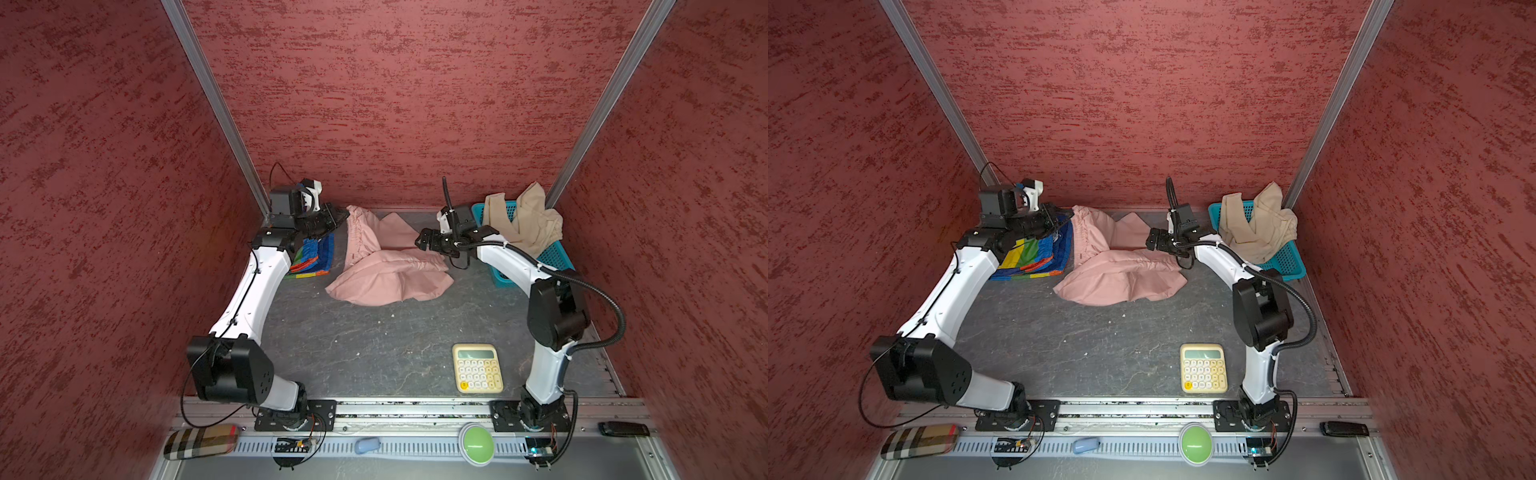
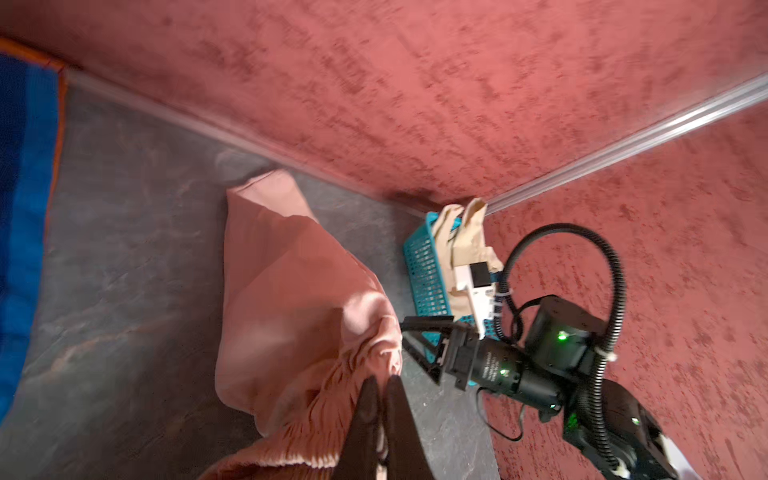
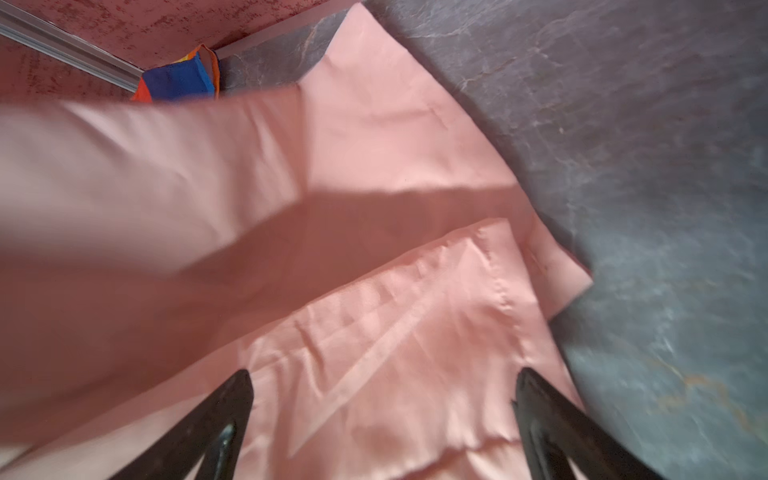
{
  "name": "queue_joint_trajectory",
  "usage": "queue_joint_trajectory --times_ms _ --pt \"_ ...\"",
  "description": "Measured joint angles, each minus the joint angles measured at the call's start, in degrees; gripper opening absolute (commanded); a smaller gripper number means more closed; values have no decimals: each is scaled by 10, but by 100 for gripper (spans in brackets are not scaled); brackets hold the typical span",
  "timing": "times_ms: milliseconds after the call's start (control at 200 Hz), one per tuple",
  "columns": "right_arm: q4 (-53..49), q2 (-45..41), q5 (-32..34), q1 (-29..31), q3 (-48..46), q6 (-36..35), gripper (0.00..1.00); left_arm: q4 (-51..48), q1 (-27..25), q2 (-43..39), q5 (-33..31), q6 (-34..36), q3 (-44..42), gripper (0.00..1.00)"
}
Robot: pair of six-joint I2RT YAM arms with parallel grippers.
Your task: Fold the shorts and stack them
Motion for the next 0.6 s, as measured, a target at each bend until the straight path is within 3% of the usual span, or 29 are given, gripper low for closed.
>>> queue_joint_trajectory --times_ms 135,255,421,601 --pt "-11 71 -6 12 55 -12 99 -18 16 9 -2 -2 -59 0" --pt "-27 94 -6 43 50 -29 99 -17 35 9 1 -10 -68 0" --pt "-19 63 -6 82 -66 -37 98 -12 74 8 -4 -17 -75 0" --pt "-18 -54 14 80 -217 -39 99 -13 100 9 -10 -21 -91 0"
